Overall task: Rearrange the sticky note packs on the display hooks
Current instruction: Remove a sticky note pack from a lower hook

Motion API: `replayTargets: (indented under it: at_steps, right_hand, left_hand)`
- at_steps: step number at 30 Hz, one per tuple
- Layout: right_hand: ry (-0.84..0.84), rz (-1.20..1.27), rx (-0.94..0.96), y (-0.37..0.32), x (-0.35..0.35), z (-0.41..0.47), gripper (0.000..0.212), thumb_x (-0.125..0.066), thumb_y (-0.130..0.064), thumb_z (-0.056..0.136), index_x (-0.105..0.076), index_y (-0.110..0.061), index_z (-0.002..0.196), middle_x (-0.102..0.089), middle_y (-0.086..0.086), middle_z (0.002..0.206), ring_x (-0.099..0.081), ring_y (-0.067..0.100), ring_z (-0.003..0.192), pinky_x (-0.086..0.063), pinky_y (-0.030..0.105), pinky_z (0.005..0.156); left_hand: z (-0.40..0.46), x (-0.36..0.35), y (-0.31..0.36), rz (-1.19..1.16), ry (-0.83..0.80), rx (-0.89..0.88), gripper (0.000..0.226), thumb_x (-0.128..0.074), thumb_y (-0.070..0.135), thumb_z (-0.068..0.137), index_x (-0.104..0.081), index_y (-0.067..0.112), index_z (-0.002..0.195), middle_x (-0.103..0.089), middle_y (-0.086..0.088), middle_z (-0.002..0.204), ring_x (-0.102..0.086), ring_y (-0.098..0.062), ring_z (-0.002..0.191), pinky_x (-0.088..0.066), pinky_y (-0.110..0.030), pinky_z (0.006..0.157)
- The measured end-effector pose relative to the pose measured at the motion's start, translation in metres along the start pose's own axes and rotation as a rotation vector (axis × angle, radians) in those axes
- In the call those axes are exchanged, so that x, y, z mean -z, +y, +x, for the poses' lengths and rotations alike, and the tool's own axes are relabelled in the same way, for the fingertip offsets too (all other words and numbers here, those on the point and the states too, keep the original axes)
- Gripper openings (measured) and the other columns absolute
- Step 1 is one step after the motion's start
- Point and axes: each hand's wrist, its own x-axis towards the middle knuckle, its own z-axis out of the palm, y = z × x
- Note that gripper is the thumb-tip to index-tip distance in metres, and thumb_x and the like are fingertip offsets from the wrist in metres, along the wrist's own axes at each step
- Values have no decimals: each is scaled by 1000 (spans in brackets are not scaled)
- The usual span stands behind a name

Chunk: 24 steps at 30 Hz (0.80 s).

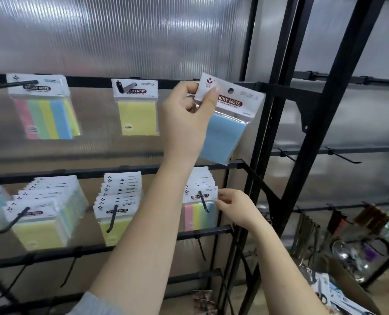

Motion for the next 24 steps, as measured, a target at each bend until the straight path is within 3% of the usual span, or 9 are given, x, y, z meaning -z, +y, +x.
replayTargets:
  at_steps: [4, 7, 12, 16, 21, 24]
  right_hand:
    - [-16, 8, 22, 1, 1, 2, 28, -55, -21, 94, -66, -26, 119, -67, -13, 114, -60, 2, 103, -44, 20, 90]
    - [-22, 5, 35, 2, 2, 3, 29, -55, -22, 94, -65, -26, 121, -67, -13, 115, -59, 2, 103, -45, 22, 91]
    - [-40, 0, 44, 3, 5, 5, 29, -55, -23, 94, -63, -26, 122, -66, -11, 117, -58, 4, 109, -46, 29, 98]
    - [-42, -2, 39, 3, 6, 5, 30, -56, -25, 94, -62, -24, 124, -65, -9, 120, -58, 7, 111, -46, 29, 97]
    - [-53, -8, 37, 3, 7, 6, 32, -55, -25, 94, -60, -24, 126, -64, -8, 123, -56, 8, 114, -45, 31, 99]
    - [-47, -10, 38, 4, 7, 7, 33, -55, -26, 94, -60, -23, 127, -63, -8, 124, -56, 9, 115, -45, 31, 99]
  left_hand:
    - [-3, -1, 5, 18, 43, -21, 14, -67, 21, 87, -57, 16, 80, -66, 18, 70, -68, -6, 69, -53, -32, 64]
    - [-3, -4, 6, 28, 87, -31, 16, -68, 21, 86, -56, 15, 77, -68, 12, 70, -68, -9, 68, -52, -31, 62]
    - [-4, -9, 6, 48, 151, -13, 20, -68, 21, 85, -53, 18, 71, -68, -3, 66, -63, -29, 67, -51, -45, 66]
    - [-6, -11, 8, 69, 173, -19, 22, -67, 19, 84, -51, 22, 69, -68, -6, 68, -62, -31, 68, -51, -45, 64]
    - [-6, -11, 3, 77, 189, -35, 25, -66, 16, 84, -49, 24, 67, -64, -2, 64, -58, -28, 62, -45, -33, 56]
    - [-4, -14, -5, 66, 187, 4, 28, -66, 16, 83, -47, 24, 66, -56, 6, 55, -44, -14, 51, -36, -26, 52]
